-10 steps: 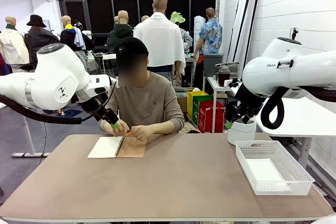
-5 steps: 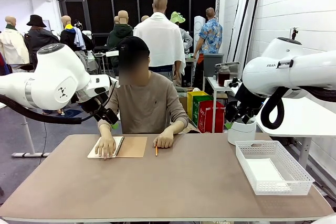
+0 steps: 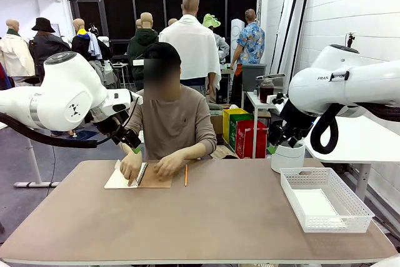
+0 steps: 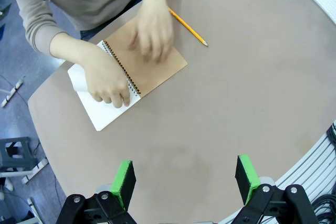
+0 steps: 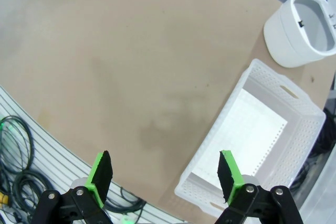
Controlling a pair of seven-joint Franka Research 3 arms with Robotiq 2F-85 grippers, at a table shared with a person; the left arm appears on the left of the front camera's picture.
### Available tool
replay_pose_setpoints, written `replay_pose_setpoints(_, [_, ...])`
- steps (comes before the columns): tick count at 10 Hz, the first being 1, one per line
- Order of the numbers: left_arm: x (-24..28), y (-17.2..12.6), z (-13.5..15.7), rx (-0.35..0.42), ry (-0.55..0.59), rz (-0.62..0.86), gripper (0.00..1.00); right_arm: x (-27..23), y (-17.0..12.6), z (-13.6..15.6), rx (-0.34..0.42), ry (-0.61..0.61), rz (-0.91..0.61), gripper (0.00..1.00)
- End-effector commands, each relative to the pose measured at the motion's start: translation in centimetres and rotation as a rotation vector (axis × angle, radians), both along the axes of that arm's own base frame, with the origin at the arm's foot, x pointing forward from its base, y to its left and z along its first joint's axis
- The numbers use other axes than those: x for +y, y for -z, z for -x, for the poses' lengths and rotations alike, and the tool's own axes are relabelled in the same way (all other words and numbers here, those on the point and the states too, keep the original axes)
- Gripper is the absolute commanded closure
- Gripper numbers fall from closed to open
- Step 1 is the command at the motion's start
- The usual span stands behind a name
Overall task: Sort the paper based on its condition.
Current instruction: If a person hands you a paper, place it in the Organizing basket , and if it's crumpled, put it in the Trash can.
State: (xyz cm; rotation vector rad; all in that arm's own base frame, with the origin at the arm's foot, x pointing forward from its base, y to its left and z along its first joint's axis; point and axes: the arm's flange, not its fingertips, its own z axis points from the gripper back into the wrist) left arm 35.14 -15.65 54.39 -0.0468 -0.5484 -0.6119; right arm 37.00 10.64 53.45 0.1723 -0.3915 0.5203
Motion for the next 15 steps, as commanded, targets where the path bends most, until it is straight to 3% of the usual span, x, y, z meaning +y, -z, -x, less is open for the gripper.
replay_pose_setpoints(1, [0.18,0.0,-0.07,-0.003,0.001,-0.008,0.0,0.01,-0.11,0.02,0.007,-0.002,0.001,0.0])
replay_pose_setpoints(15, [0.18,0.0,-0.07,-0.003,0.001,-0.008,0.0,0.01,-0.11,0.02,0.007,-0.002,0.001,0.0])
